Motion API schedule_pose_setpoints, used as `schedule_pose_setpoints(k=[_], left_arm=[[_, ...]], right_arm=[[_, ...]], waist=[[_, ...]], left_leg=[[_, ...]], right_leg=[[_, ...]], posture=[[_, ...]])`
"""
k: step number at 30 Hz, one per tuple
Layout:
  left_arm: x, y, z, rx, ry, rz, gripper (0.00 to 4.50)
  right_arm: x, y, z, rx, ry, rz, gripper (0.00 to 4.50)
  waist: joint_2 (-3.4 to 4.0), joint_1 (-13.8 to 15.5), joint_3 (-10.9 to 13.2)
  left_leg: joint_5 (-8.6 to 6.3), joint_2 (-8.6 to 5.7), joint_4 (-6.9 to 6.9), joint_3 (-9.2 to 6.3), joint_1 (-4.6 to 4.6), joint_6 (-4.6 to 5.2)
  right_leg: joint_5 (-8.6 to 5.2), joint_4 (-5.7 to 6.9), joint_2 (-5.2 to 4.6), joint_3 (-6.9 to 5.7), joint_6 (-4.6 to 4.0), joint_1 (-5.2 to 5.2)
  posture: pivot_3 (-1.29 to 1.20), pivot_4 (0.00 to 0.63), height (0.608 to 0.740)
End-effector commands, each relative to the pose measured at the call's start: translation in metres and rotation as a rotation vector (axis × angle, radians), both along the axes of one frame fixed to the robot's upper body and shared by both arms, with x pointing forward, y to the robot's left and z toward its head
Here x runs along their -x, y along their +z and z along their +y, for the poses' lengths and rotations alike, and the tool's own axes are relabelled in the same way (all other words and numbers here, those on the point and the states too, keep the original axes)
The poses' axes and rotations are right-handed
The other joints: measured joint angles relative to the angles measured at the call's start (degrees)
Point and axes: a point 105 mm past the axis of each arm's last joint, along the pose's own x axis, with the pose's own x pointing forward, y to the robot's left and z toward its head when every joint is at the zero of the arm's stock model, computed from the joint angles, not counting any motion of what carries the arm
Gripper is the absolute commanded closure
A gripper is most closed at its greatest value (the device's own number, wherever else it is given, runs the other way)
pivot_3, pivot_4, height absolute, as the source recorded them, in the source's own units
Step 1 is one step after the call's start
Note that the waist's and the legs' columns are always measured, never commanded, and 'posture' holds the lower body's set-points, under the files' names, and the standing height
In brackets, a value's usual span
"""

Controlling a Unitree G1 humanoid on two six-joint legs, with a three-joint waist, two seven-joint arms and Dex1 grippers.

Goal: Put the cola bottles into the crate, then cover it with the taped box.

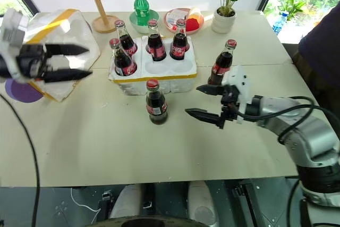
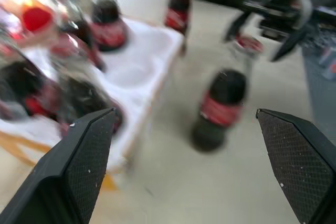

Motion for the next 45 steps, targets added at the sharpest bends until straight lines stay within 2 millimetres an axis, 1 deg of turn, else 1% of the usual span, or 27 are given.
schedule_pose_setpoints(k=[1, 3, 6, 11, 15, 16, 17, 18, 20, 21, 23, 25, 27, 30, 32, 34, 36, 39, 40, 43, 45], left_arm=[[0.017, -0.010, -0.011, -0.060, -0.041, -0.023, 0.04], [0.019, -0.020, -0.016, -0.068, -0.034, -0.018, 0.04], [0.021, -0.026, -0.023, -0.059, -0.032, -0.023, 0.04], [0.020, -0.023, -0.029, -0.035, -0.026, -0.036, 0.04], [0.017, -0.022, -0.029, -0.032, -0.013, -0.046, 0.04], [0.017, -0.021, -0.030, -0.032, -0.011, -0.047, 0.01], [0.017, -0.021, -0.030, -0.030, -0.010, -0.049, 0.00], [0.016, -0.020, -0.030, -0.029, -0.008, -0.051, 0.00], [0.015, -0.018, -0.029, -0.026, -0.002, -0.054, 0.00], [0.015, -0.018, -0.029, -0.026, 0.001, -0.056, 0.00], [0.013, -0.018, -0.027, -0.024, 0.012, -0.058, 0.00], [0.011, -0.018, -0.027, -0.017, 0.020, -0.061, 0.00], [0.009, -0.016, -0.028, -0.006, 0.022, -0.066, 0.00], [0.003, -0.010, -0.031, 0.032, 0.033, -0.085, 0.00], [-0.002, -0.006, -0.033, 0.053, 0.048, -0.109, 0.00], [-0.009, -0.002, -0.033, 0.075, 0.076, -0.134, 0.00], [-0.014, 0.001, -0.034, 0.092, 0.100, -0.160, 0.00], [-0.017, 0.004, -0.035, 0.110, 0.116, -0.181, 0.00], [-0.017, 0.004, -0.035, 0.112, 0.118, -0.183, 0.00], [-0.016, 0.002, -0.035, 0.106, 0.123, -0.188, 0.00], [-0.016, 0.001, -0.035, 0.105, 0.126, -0.190, 0.00]], right_arm=[[-0.006, 0.000, 0.018, -0.013, 0.058, -0.040, 0.00], [-0.009, -0.006, 0.030, -0.015, 0.086, -0.039, 0.00], [-0.016, -0.011, 0.046, -0.020, 0.098, -0.035, 0.00], [-0.024, -0.022, 0.070, -0.026, 0.122, -0.021, 0.00], [-0.040, -0.030, 0.084, -0.029, 0.068, -0.011, 0.00], [-0.042, -0.030, 0.086, -0.033, 0.062, -0.012, 0.26], [-0.039, -0.026, 0.087, -0.049, 0.077, -0.014, 0.55], [-0.035, -0.021, 0.087, -0.069, 0.100, -0.017, 0.81], [-0.024, -0.006, 0.086, -0.127, 0.154, -0.014, 1.68], [-0.019, 0.001, 0.085, -0.152, 0.177, -0.012, 1.66], [-0.008, 0.032, 0.080, -0.230, 0.241, -0.029, 1.66], [-0.008, 0.060, 0.078, -0.275, 0.259, -0.064, 1.66], [-0.019, 0.076, 0.079, -0.287, 0.218, -0.094, 1.66], [-0.053, 0.098, 0.082, -0.277, 0.063, -0.170, 1.66], [-0.075, 0.107, 0.086, -0.246, -0.033, -0.215, 1.66], [-0.091, 0.104, 0.091, -0.192, -0.093, -0.249, 1.66], [-0.103, 0.096, 0.096, -0.136, -0.135, -0.276, 1.66], [-0.113, 0.083, 0.103, -0.111, -0.161, -0.269, 1.66], [-0.114, 0.077, 0.106, -0.110, -0.159, -0.241, 1.66], [-0.118, 0.047, 0.115, -0.076, -0.158, -0.160, 1.66], [-0.124, 0.032, 0.116, -0.048, -0.183, -0.133, 1.66]], waist=[[-0.01, 0.4, 0.0], [-0.02, 0.4, 0.0], [-0.03, 0.8, 0.0], [-0.03, 0.8, 0.0], [-0.02, 0.6, 0.0], [-0.02, 0.6, 0.0], [-0.02, 0.5, 0.0], [-0.02, 0.7, 0.0], [-0.02, 0.8, 0.0], [-0.02, 0.9, 0.0], [0.01, 0.8, 0.0], [0.03, 0.7, 0.0], [0.03, 0.3, 0.0], [0.02, -0.1, 0.0], [0.02, -0.4, 0.0], [0.02, -0.4, 0.0], [0.02, -0.5, 0.0], [0.02, -0.7, 0.0], [0.02, -0.7, 0.0], [0.02, -0.8, 0.0], [0.03, -0.8, 0.0]], left_leg=[[0.00, -0.01, 0.02, 0.00, 0.01, 0.00], [0.00, -0.01, 0.02, 0.00, 0.04, 0.00], [0.01, -0.04, 0.03, 0.03, 0.01, -0.02], [0.01, -0.04, 0.03, 0.07, 0.01, -0.02], [0.02, -0.04, 0.02, 0.08, 0.01, -0.04], [0.02, -0.04, 0.02, 0.09, 0.01, -0.04], [0.02, -0.04, 0.02, 0.09, 0.01, -0.04], [0.02, -0.04, 0.02, 0.09, 0.01, -0.04], [0.02, -0.04, 0.02, 0.09, 0.00, -0.04], [0.02, -0.05, 0.02, 0.09, 0.00, -0.04], [0.02, -0.05, 0.02, 0.08, -0.01, -0.04], [0.02, -0.04, 0.02, 0.07, -0.02, -0.04], [0.04, -0.04, 0.02, 0.06, 0.00, -0.07], [0.06, -0.04, 0.02, 0.07, 0.06, -0.10], [0.07, -0.05, 0.02, 0.08, 0.09, -0.13], [0.09, -0.05, 0.02, 0.07, 0.06, -0.15], [0.09, -0.06, 0.02, 0.08, 0.02, -0.15], [0.13, -0.05, 0.01, 0.10, -0.07, -0.23], [0.24, -0.05, 0.00, 0.10, -0.08, -0.42], [0.24, -0.03, -0.05, 0.10, -0.08, -0.43], [0.25, -0.03, -0.06, 0.10, -0.08, -0.43]], right_leg=[[0.00, 0.00, 0.00, 0.01, 0.00, 0.01], [-0.01, -0.04, 0.01, 0.06, -0.02, 0.04], [0.00, -0.02, 0.03, 0.04, -0.01, 0.01], [0.00, -0.01, 0.06, 0.04, -0.01, 0.00], [0.01, 0.06, 0.08, 0.04, -0.02, -0.03], [0.01, 0.08, 0.07, 0.04, -0.02, -0.04], [0.01, 0.09, 0.07, 0.04, -0.02, -0.04], [0.01, 0.11, 0.07, 0.04, -0.02, -0.05], [0.01, 0.12, 0.05, 0.03, -0.02, -0.05], [0.01, 0.11, 0.04, 0.03, -0.02, -0.05], [0.01, 0.11, 0.03, 0.03, -0.02, -0.06], [0.01, 0.14, 0.03, 0.04, -0.01, -0.10], [0.02, 0.24, 0.03, 0.06, -0.04, -0.15], [-0.02, 0.42, 0.05, 0.05, -0.12, -0.15], [-0.07, 0.54, 0.06, 0.05, -0.20, -0.16], [-0.07, 0.56, 0.07, 0.03, -0.21, -0.19], [-0.07, 0.55, 0.06, 0.03, -0.21, -0.21], [-0.07, 0.56, 0.05, 0.04, -0.19, -0.26], [-0.08, 0.55, 0.05, 0.05, -0.19, -0.27], [-0.08, 0.52, 0.04, 0.05, -0.18, -0.28], [-0.08, 0.52, 0.04, 0.05, -0.18, -0.28]], posture=[[0.00, 0.150, 0.740], [0.00, 0.150, 0.740], [0.00, 0.150, 0.740], [0.00, 0.150, 0.740], [0.00, 0.150, 0.740], [0.00, 0.150, 0.740], [0.00, 0.150, 0.740], [0.00, 0.150, 0.740], [0.00, 0.150, 0.740], [0.00, 0.150, 0.740], [0.00, 0.150, 0.740], [0.00, 0.150, 0.740], [0.00, 0.150, 0.740], [0.00, 0.150, 0.740], [0.00, 0.150, 0.740], [0.00, 0.150, 0.740], [0.00, 0.150, 0.740], [0.00, 0.150, 0.740], [0.00, 0.150, 0.740], [0.00, 0.150, 0.740], [0.00, 0.150, 0.740]])
